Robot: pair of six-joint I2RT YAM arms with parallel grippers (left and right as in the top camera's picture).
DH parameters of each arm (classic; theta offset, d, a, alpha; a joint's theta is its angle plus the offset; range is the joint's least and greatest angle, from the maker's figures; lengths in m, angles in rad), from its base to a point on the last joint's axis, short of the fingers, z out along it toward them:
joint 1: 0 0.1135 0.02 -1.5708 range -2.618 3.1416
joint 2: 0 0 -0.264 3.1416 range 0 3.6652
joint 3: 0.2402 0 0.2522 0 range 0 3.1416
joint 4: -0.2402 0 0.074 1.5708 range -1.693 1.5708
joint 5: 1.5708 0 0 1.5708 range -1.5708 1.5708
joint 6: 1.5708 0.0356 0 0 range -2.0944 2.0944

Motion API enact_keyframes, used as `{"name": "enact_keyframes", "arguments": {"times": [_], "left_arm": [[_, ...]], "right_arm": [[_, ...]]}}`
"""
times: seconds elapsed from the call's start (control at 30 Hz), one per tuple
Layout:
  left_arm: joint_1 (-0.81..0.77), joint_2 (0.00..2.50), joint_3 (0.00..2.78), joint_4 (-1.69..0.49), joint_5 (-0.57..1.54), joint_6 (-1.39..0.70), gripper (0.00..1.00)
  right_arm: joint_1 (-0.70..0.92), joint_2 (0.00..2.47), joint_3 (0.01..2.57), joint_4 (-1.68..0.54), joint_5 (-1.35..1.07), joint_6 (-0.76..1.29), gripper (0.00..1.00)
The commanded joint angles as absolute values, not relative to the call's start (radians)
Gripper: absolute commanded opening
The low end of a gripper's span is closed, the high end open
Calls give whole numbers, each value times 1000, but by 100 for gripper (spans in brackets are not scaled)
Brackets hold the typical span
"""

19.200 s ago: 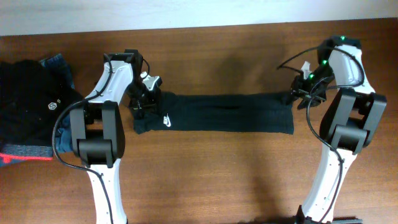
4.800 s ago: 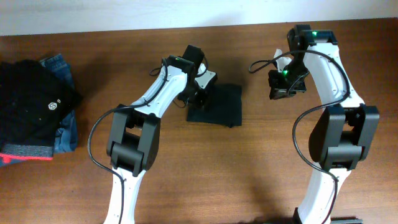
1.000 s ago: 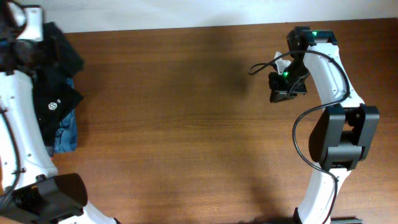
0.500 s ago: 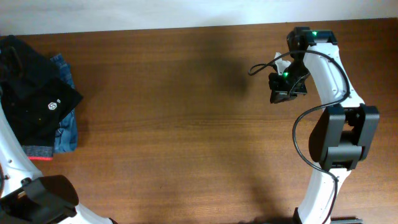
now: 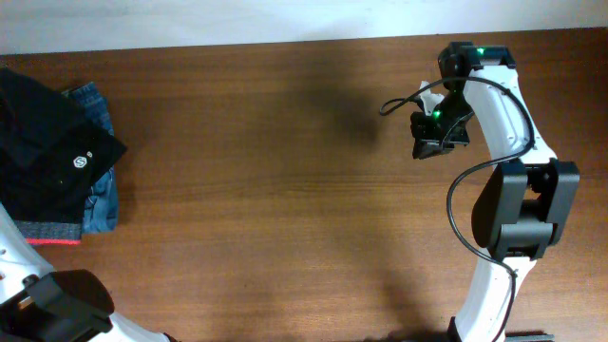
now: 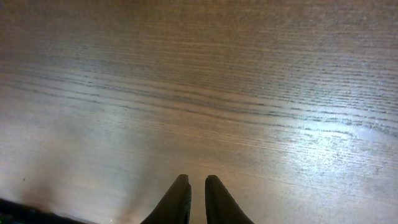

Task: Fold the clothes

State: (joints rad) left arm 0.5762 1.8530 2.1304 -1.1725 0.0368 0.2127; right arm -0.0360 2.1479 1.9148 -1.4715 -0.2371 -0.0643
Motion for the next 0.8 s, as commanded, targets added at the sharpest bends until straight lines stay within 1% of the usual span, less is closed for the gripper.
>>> {"name": "enact_keyframes", "arguments": {"times": [0.0, 0.57, 0.77], "left_arm": [[608, 1847, 2142, -1183, 37, 199, 4], [648, 2008, 2142, -1216, 18, 199, 4], [665, 2022, 2142, -1216, 17, 200, 4]], "right_arm": [[-40, 2149, 1928, -1481, -250, -75, 14], [-40, 2149, 1928, -1497, -250, -75, 14], [-40, 2149, 1928, -1496, -250, -75, 14]]}}
